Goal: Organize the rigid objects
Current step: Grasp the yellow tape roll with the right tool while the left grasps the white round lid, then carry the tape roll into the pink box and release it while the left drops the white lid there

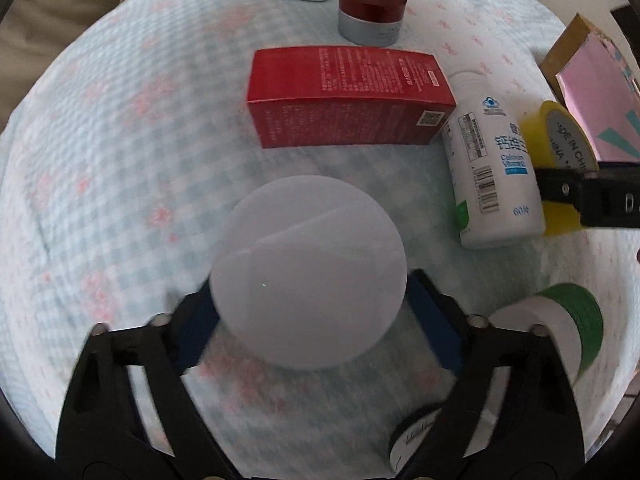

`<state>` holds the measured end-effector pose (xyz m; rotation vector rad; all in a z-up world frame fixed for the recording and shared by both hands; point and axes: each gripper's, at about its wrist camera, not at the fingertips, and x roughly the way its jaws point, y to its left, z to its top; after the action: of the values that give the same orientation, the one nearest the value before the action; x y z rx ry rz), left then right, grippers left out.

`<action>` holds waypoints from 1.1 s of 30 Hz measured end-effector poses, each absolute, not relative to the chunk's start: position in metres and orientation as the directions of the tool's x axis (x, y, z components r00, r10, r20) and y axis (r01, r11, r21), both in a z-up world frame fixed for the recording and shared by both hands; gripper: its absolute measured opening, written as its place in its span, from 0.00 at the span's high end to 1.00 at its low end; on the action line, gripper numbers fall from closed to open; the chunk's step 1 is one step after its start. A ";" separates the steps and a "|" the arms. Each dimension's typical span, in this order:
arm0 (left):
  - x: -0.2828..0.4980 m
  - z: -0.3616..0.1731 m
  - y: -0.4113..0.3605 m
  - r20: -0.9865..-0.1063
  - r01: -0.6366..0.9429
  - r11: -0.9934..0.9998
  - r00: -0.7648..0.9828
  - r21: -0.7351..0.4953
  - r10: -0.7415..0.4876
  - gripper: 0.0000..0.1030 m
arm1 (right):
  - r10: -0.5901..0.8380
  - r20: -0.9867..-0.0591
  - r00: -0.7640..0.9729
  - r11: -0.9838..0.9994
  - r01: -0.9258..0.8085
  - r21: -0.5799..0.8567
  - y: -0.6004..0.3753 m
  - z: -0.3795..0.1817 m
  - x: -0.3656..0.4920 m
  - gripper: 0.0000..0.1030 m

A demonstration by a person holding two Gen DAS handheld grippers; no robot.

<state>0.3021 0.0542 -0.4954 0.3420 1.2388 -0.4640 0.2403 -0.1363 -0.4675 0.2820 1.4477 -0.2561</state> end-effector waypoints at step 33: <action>0.276 -0.314 0.102 -0.893 0.365 0.928 0.390 -0.073 -0.223 0.34 | 0.017 -0.961 0.276 0.954 0.283 0.098 -0.107 -0.286 0.230 0.08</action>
<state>0.2764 0.1024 -0.3145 0.1431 1.1098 -0.3752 0.2299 -0.1073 -0.2861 0.2713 1.2828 -0.1816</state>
